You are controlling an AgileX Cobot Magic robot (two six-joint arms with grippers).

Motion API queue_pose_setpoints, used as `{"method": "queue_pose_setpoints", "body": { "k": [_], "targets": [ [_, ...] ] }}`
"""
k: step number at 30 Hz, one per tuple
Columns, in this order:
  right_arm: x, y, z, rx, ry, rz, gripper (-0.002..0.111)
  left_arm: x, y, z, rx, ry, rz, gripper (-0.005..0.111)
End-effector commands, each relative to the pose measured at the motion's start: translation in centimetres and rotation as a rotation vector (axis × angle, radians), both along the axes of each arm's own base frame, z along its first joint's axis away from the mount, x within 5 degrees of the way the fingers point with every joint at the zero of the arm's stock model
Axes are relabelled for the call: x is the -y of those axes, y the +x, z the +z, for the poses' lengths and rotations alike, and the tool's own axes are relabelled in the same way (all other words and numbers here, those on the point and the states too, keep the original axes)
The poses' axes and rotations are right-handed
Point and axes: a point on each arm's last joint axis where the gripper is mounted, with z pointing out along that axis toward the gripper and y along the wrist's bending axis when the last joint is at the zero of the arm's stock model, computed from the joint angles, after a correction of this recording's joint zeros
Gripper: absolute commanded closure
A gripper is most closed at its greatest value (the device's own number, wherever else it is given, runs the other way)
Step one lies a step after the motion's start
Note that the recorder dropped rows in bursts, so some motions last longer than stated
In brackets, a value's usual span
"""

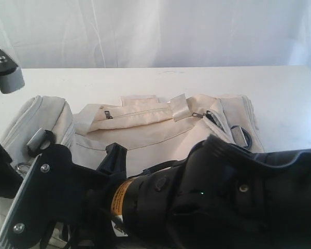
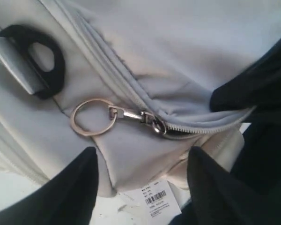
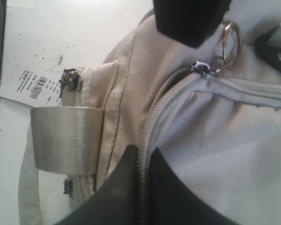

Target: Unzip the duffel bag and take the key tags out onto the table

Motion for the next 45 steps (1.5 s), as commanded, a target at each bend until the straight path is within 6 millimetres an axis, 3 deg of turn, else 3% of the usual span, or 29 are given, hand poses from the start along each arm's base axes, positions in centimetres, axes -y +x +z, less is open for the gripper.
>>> {"method": "queue_pose_setpoints", "body": {
  "k": [1, 8, 12, 15, 25, 26, 29, 32, 35, 38, 42, 45],
  "targets": [
    [0.4, -0.3, -0.3, -0.026, -0.033, -0.004, 0.108, 0.3, 0.7, -0.6, 0.131, 0.002, -0.138, 0.050],
    [0.5, -0.3, -0.3, -0.029, -0.039, -0.004, 0.108, 0.3, 1.6, -0.5, 0.325, 0.093, -0.381, 0.069],
    [0.5, -0.3, -0.4, -0.030, -0.041, -0.004, 0.108, 0.2, 1.5, -0.8, 0.340, 0.150, -0.520, 0.066],
    [0.5, -0.3, -0.4, -0.031, -0.041, -0.004, 0.108, 0.0, 1.2, -2.7, 0.340, 0.193, -0.638, 0.058],
    [0.5, -0.3, -0.4, -0.033, -0.045, -0.004, 0.108, -0.8, 1.7, -5.1, 0.383, 0.321, -0.670, 0.059],
    [0.5, -0.3, -0.4, -0.033, -0.045, -0.004, 0.108, -0.8, 1.8, -5.1, 0.392, 0.320, -0.664, 0.061],
    [0.5, -0.3, -0.4, -0.033, -0.045, -0.004, 0.108, -0.6, 1.7, -4.9, 0.415, 0.291, -0.646, 0.084],
    [0.5, -0.3, -0.4, -0.033, -0.045, -0.004, 0.108, -0.4, 1.3, -4.4, 0.435, 0.248, -0.626, 0.098],
    [0.5, -0.3, -0.4, -0.033, -0.045, -0.004, 0.108, 0.0, 0.9, -3.2, 0.485, 0.117, -0.460, 0.097],
    [0.5, -0.3, -0.4, -0.033, -0.045, -0.004, 0.108, -0.1, 0.7, -1.8, 0.345, -0.013, -0.141, 0.097],
    [0.5, -0.3, -0.4, -0.033, -0.045, -0.004, 0.108, 0.4, 1.2, -0.3, 0.192, -0.061, -0.014, 0.097],
    [0.5, -0.3, -0.4, -0.033, -0.045, -0.004, 0.108, 1.0, 1.9, -0.7, 0.052, -0.066, 0.024, 0.082]
  ]
}}
